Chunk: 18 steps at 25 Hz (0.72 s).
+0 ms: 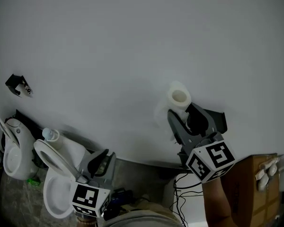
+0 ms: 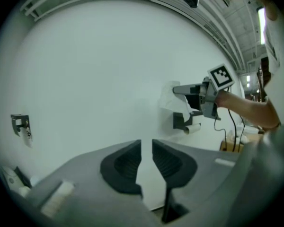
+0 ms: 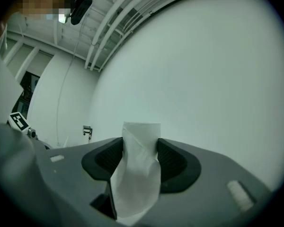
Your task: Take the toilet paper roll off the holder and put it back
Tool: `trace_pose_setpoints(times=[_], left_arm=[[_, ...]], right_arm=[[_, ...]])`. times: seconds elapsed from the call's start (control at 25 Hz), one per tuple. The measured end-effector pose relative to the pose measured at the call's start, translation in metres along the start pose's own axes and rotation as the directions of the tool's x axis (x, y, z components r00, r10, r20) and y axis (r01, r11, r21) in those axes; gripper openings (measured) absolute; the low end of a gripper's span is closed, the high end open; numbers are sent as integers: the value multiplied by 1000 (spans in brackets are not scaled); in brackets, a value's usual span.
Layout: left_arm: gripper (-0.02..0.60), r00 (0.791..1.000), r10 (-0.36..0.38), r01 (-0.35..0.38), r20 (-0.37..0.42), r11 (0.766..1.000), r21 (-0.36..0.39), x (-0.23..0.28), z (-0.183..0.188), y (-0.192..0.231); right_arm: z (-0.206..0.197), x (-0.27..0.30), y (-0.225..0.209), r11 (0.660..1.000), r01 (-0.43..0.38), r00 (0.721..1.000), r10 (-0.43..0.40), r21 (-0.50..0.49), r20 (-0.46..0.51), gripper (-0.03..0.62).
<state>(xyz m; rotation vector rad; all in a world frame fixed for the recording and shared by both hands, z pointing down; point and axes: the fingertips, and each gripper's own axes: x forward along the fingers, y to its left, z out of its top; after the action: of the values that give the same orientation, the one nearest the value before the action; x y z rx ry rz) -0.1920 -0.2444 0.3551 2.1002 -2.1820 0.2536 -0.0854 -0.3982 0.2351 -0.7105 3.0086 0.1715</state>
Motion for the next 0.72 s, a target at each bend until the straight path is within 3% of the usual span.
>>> trace_pose_setpoints(times=[0.36, 0.72], left_arm=[[44, 995, -103, 103, -13, 995, 1, 38, 4, -25], [41, 990, -143, 142, 6, 989, 35, 58, 4, -28]], right_arm=[[-8, -24, -77, 982, 190, 981, -190, -18, -40, 236], [-35, -31, -113, 961, 277, 956, -277, -11, -100, 236]])
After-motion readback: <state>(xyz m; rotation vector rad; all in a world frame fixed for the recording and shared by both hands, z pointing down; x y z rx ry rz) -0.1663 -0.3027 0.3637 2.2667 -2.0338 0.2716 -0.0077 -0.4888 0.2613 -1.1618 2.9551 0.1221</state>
